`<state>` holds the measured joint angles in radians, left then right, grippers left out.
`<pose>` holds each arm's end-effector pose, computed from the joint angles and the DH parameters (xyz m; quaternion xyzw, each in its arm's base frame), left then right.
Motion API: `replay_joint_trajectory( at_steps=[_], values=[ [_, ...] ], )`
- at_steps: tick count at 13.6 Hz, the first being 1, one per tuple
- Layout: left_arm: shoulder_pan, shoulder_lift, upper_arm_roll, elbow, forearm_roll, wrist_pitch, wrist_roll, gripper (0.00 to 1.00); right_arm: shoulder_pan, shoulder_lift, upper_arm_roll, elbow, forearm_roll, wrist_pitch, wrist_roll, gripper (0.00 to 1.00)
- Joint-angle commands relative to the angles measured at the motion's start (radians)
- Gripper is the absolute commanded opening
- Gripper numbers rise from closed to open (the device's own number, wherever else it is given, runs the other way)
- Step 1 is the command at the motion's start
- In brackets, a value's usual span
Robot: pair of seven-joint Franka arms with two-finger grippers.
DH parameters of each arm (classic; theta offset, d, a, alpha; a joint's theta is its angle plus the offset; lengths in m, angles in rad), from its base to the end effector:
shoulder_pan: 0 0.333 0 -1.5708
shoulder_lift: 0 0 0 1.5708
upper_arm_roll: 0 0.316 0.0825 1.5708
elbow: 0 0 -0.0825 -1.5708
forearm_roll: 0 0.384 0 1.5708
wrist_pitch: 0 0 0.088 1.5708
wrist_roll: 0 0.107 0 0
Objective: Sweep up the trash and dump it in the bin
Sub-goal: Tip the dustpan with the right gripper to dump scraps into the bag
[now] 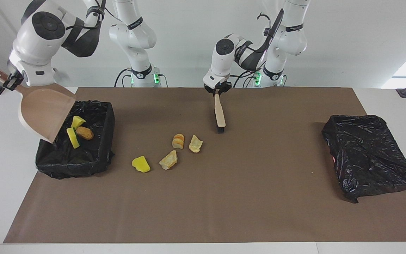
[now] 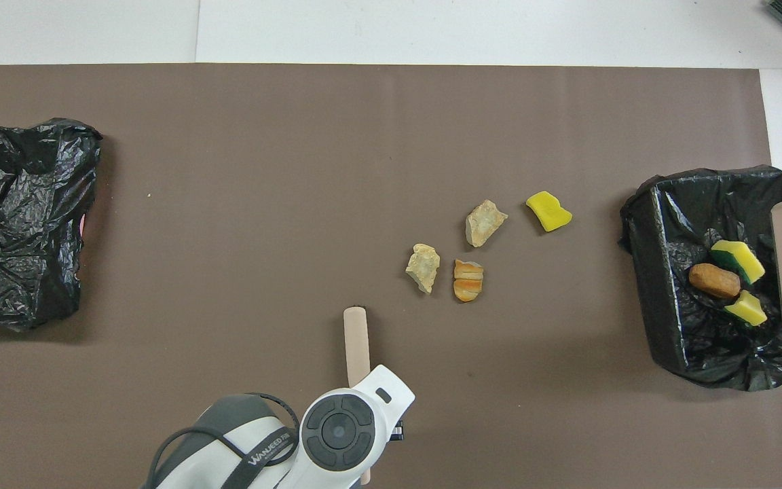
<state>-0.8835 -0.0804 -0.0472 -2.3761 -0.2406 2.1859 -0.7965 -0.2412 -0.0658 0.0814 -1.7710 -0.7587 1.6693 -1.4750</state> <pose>0.2770 -0.3865 0.3465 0.9942 0.0081 -0.1054 0.0186 0.5235 -0.1512 0.6008 0.7080 0.6011 -0.2816 0.2410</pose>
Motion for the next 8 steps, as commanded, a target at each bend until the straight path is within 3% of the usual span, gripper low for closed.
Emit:
replay_joint_trajectory(
  at_steps=[1, 4, 8],
  values=[
    [-0.019, -0.012, 0.018, -0.025, -0.022, 0.031, -0.017, 0.79, -0.003, -0.003, 0.009, 0.016, 0.166, -0.034, 0.068, 0.00],
    [-0.008, -0.004, 0.023, -0.011, -0.022, 0.009, 0.000, 1.00, -0.001, -0.011, 0.011, -0.001, 0.375, -0.040, 0.193, 0.00],
    [0.193, -0.007, 0.027, 0.063, -0.005, -0.050, 0.080, 1.00, 0.054, -0.039, 0.041, -0.041, 0.499, -0.039, 0.553, 0.00]
  ],
)
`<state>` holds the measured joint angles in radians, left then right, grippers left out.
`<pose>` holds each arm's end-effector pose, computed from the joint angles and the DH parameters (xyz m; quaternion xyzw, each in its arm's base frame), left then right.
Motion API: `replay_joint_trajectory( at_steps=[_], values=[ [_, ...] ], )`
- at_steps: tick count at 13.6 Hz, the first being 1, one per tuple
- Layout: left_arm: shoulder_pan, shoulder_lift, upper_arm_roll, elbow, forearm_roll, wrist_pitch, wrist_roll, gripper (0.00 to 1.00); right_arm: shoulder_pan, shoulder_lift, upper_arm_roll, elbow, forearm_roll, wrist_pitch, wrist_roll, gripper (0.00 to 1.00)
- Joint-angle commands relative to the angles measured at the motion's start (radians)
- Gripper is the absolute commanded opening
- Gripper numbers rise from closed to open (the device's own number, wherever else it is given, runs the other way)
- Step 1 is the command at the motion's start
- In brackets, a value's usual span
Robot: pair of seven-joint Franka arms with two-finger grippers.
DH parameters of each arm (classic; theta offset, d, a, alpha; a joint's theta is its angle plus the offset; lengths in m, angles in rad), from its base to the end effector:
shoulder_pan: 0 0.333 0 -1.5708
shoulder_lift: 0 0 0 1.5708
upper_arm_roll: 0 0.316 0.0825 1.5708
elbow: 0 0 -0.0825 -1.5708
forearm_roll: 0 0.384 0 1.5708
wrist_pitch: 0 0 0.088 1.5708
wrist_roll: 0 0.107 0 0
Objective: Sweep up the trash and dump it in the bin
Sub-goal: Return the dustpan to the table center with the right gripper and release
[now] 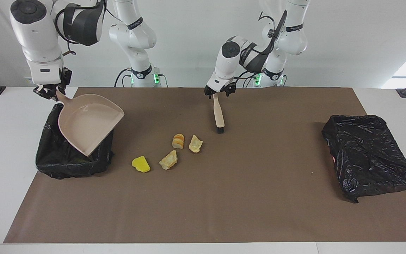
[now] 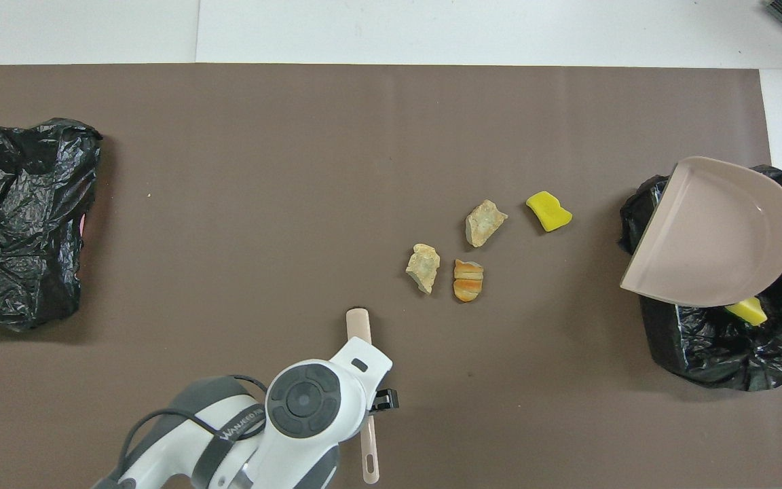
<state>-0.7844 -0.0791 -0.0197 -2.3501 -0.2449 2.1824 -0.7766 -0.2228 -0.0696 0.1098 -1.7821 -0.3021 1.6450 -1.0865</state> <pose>0.3286 -0.3541 0.3566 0.9925 0.0609 -0.0991 0.0364 0.5269 -0.0881 0.5732 0.8653 0.4760 -0.1143 0.1076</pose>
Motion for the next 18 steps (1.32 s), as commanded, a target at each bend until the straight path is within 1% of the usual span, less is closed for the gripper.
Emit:
replay_joint_trajectory(
  at_steps=[1, 3, 4, 6, 8, 10, 11, 12, 14, 16, 18],
  values=[
    [0.152, -0.017, 0.000, 0.046, -0.001, -0.059, 0.103, 1.00, 0.072, -0.033, 0.013, -0.030, 0.075, -0.011, 0.283, 0.00],
    [0.247, -0.019, 0.000, 0.072, 0.006, -0.084, 0.170, 1.00, 0.138, -0.012, 0.013, -0.028, 0.133, 0.005, 0.502, 0.00],
    [0.295, -0.021, 0.000, 0.087, 0.037, -0.098, 0.212, 1.00, 0.172, 0.004, 0.013, -0.026, 0.167, 0.012, 0.604, 0.00],
    [0.397, -0.030, 0.000, 0.101, 0.053, -0.145, 0.333, 1.00, 0.242, 0.036, 0.013, -0.026, 0.205, 0.071, 0.782, 0.00],
    [0.509, -0.068, 0.000, 0.101, 0.053, -0.205, 0.495, 1.00, 0.328, 0.083, 0.013, -0.022, 0.244, 0.137, 0.943, 0.00],
    [0.600, -0.093, 0.001, 0.104, 0.070, -0.254, 0.644, 1.00, 0.431, 0.148, 0.013, -0.007, 0.244, 0.206, 1.121, 0.00],
    [0.644, -0.103, 0.000, 0.127, 0.093, -0.282, 0.715, 1.00, 0.480, 0.186, 0.013, 0.009, 0.244, 0.252, 1.208, 0.00],
    [0.690, -0.103, 0.000, 0.173, 0.105, -0.340, 0.781, 1.00, 0.520, 0.232, 0.013, 0.036, 0.245, 0.277, 1.264, 0.00],
    [0.766, -0.097, 0.000, 0.280, 0.108, -0.450, 0.885, 1.00, 0.594, 0.331, 0.013, 0.107, 0.229, 0.294, 1.400, 0.00],
    [0.790, -0.094, 0.000, 0.357, 0.119, -0.531, 0.898, 1.00, 0.649, 0.449, 0.011, 0.214, 0.221, 0.315, 1.534, 0.00],
    [0.789, -0.100, 0.000, 0.417, 0.160, -0.582, 0.899, 1.00, 0.709, 0.563, 0.007, 0.308, 0.209, 0.370, 1.667, 0.00]
  ],
)
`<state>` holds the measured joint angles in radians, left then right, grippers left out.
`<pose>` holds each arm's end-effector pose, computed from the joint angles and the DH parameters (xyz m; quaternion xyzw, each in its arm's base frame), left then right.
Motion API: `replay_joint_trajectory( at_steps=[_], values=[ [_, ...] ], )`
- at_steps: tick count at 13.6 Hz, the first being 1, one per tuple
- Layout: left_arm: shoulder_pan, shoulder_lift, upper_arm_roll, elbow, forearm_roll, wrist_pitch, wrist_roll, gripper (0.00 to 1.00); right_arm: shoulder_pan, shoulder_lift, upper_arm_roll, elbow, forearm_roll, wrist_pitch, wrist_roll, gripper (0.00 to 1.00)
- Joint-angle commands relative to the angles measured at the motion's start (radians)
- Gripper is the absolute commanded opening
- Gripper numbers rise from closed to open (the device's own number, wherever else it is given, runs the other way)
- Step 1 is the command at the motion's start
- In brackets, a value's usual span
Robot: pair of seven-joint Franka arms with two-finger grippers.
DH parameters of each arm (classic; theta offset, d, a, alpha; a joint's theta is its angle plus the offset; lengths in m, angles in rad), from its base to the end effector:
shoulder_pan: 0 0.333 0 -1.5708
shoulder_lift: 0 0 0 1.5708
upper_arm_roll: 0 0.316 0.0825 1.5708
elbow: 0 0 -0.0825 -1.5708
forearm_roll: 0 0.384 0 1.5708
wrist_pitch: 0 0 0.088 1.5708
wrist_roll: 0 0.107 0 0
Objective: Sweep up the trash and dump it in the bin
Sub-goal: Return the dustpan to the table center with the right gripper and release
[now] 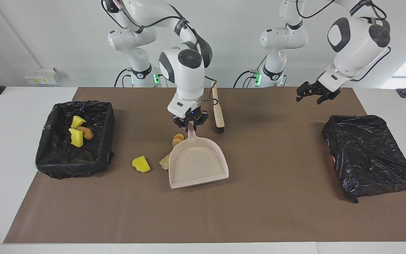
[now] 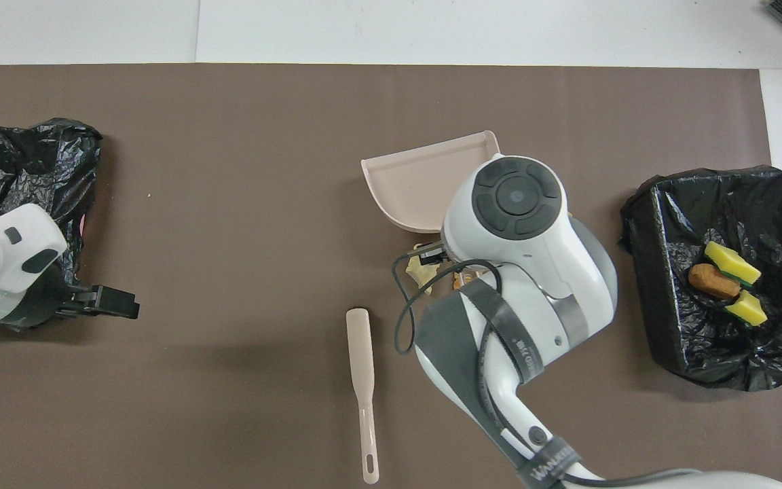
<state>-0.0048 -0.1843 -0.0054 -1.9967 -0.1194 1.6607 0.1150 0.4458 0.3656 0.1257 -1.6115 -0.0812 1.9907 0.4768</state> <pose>0.4866 -0.0169 0.5286 0.9940 -0.0524 -0.0725 0.0622 0.5667 0.3474 0.4185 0.9981 0.0593 0.0147 0.0086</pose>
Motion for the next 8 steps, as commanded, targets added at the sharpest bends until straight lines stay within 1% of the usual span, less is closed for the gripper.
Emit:
replay_joint_trajectory(
  at_steps=[1, 3, 4, 5, 6, 7, 8],
  values=[
    [0.009, 0.002, -0.013, 0.100, 0.035, -0.088, 0.008, 1.00, 0.059, 0.186, -0.011, 0.192, -0.024, 0.042, 0.161, 0.00],
    [0.011, 0.003, -0.011, 0.189, 0.035, -0.156, 0.009, 1.00, 0.088, 0.278, -0.012, 0.293, -0.048, 0.050, 0.267, 0.00],
    [0.011, 0.005, -0.011, 0.214, 0.035, -0.168, 0.008, 1.00, 0.096, 0.291, -0.012, 0.297, -0.052, 0.062, 0.299, 0.00],
    [0.008, 0.005, -0.014, 0.220, 0.035, -0.156, 0.003, 1.00, 0.094, 0.289, -0.011, 0.294, -0.054, 0.054, 0.301, 0.08],
    [0.006, 0.009, -0.019, 0.223, 0.035, -0.150, -0.008, 1.00, 0.096, 0.285, -0.012, 0.294, -0.054, 0.051, 0.306, 0.75],
    [0.003, 0.015, -0.022, 0.242, 0.035, -0.148, -0.008, 1.00, 0.090, 0.271, -0.009, 0.294, -0.051, 0.045, 0.303, 1.00],
    [0.002, 0.019, -0.022, 0.251, 0.033, -0.148, -0.009, 1.00, 0.080, 0.250, -0.006, 0.289, -0.046, 0.045, 0.298, 1.00]
  ],
)
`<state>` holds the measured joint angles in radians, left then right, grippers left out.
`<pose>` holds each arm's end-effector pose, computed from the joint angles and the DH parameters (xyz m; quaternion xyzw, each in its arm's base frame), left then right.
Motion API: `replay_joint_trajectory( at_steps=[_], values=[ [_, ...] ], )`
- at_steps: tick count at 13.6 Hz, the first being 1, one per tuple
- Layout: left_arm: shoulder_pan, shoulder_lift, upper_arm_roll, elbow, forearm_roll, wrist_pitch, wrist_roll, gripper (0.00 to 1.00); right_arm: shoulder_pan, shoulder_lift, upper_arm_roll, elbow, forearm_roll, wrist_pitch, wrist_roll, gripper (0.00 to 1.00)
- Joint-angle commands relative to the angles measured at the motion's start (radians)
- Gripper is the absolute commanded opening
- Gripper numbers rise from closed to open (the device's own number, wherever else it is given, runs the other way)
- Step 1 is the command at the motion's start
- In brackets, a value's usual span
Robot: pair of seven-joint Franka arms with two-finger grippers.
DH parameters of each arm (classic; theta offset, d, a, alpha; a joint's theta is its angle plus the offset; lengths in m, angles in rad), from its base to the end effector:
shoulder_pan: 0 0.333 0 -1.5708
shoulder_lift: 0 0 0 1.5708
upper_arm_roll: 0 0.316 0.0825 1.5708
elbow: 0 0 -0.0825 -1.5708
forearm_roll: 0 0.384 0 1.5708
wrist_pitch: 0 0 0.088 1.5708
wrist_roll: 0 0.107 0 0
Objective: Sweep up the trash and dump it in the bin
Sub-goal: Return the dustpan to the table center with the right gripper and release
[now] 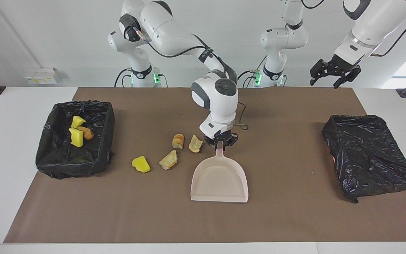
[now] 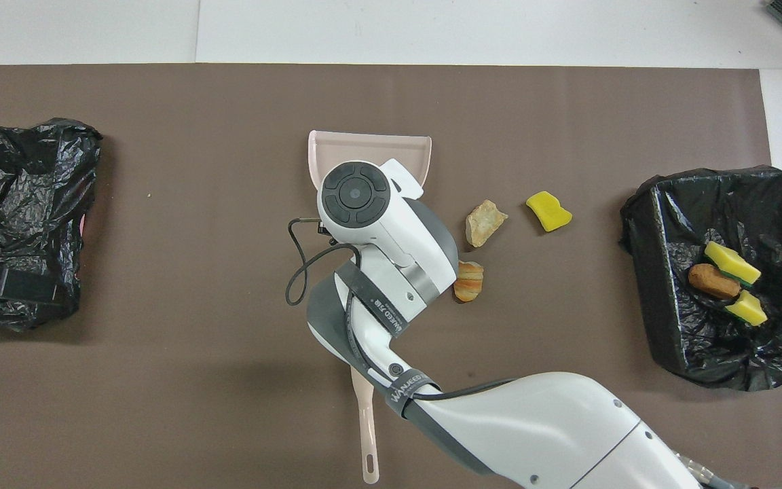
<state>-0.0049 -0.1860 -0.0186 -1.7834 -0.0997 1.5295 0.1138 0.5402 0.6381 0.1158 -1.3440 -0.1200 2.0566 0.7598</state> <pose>0.4888 -0.0233 0.6188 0.9959 -0.0686 -0.0317 0.0496 0.5976 0.4284 0.3618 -0.9983 0.0386 -0.0430 0.0103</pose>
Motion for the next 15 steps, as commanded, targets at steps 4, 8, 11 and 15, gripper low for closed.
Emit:
replay_joint_trajectory(
  at_steps=[4, 8, 11, 15],
  values=[
    [-0.007, 0.036, -0.014, 0.041, 0.014, 0.041, -0.035, 1.00, -0.023, -0.158, 0.010, -0.079, 0.067, -0.099, 0.012, 1.00],
    [-0.009, 0.069, -0.066, 0.067, 0.012, 0.061, -0.068, 1.00, 0.044, -0.354, 0.013, -0.349, 0.145, -0.086, 0.039, 1.00],
    [-0.012, 0.163, -0.124, 0.169, 0.008, 0.063, -0.185, 1.00, 0.112, -0.486, 0.013, -0.585, 0.154, 0.012, 0.073, 1.00],
    [-0.035, 0.230, -0.221, 0.205, 0.009, 0.116, -0.253, 1.00, 0.167, -0.603, 0.013, -0.797, 0.183, 0.059, 0.062, 0.99]
  ],
)
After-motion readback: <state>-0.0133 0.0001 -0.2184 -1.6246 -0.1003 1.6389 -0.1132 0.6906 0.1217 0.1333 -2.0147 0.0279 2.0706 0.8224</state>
